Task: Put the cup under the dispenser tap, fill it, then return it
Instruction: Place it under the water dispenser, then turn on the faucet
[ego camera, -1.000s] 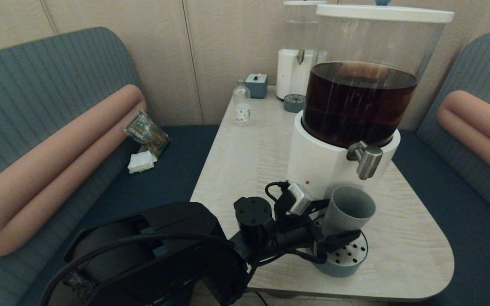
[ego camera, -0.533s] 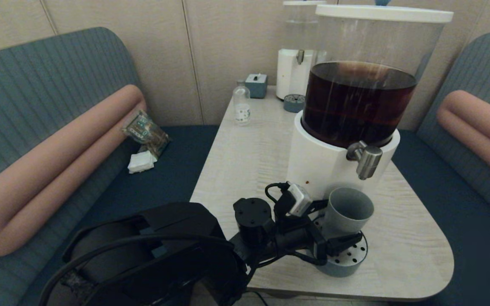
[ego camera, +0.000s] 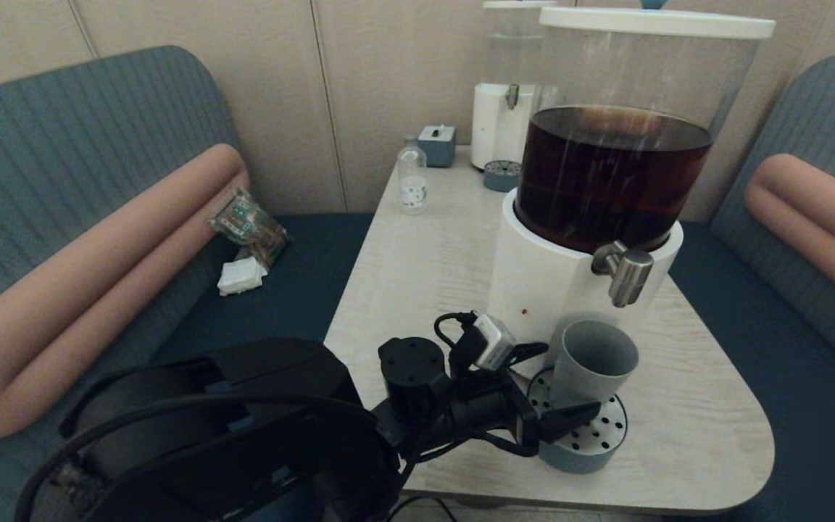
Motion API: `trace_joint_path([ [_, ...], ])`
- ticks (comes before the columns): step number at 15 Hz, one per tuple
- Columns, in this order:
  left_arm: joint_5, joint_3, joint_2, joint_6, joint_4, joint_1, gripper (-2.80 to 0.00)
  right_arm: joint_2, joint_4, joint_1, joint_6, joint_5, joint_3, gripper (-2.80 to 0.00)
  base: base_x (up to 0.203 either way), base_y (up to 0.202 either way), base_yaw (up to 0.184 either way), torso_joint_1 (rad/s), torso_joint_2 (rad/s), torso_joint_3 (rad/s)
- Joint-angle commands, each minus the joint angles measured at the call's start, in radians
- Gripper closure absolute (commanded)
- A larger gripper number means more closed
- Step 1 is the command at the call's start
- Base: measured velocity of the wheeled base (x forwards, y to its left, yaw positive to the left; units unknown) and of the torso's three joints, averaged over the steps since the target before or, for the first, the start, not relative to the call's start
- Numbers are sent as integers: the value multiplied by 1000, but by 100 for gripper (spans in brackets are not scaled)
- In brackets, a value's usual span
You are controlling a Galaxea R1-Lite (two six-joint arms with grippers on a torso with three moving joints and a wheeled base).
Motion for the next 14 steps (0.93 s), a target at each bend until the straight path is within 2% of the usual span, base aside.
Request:
trace_joint_path([
  [1, -7, 31, -38, -1, -9, -1, -280, 0, 0, 0, 0, 0, 0, 0, 0, 0, 0, 0, 0, 0],
  [5, -10, 182, -138, 0, -9, -1, -280, 0, 0, 0, 0, 0, 1, 0, 0, 0, 0, 0, 0, 0],
  [9, -6, 383, -285, 0, -9, 0, -280, 0, 0, 0, 0, 0, 1, 0, 0, 0, 0, 0, 0, 0],
  [12, 31, 522, -441, -1, -9, 21, -280, -1, 0, 0, 0, 0, 1, 0, 0, 0, 0, 0, 0, 0],
  [13, 55, 558, -488, -4, -9, 33, 0, 0, 0, 0, 0, 0, 0, 0, 0, 0, 0, 0, 0, 0],
  [14, 69, 600, -550, -7, -9, 51, 0, 0, 0, 0, 0, 0, 1, 0, 0, 0, 0, 0, 0, 0],
])
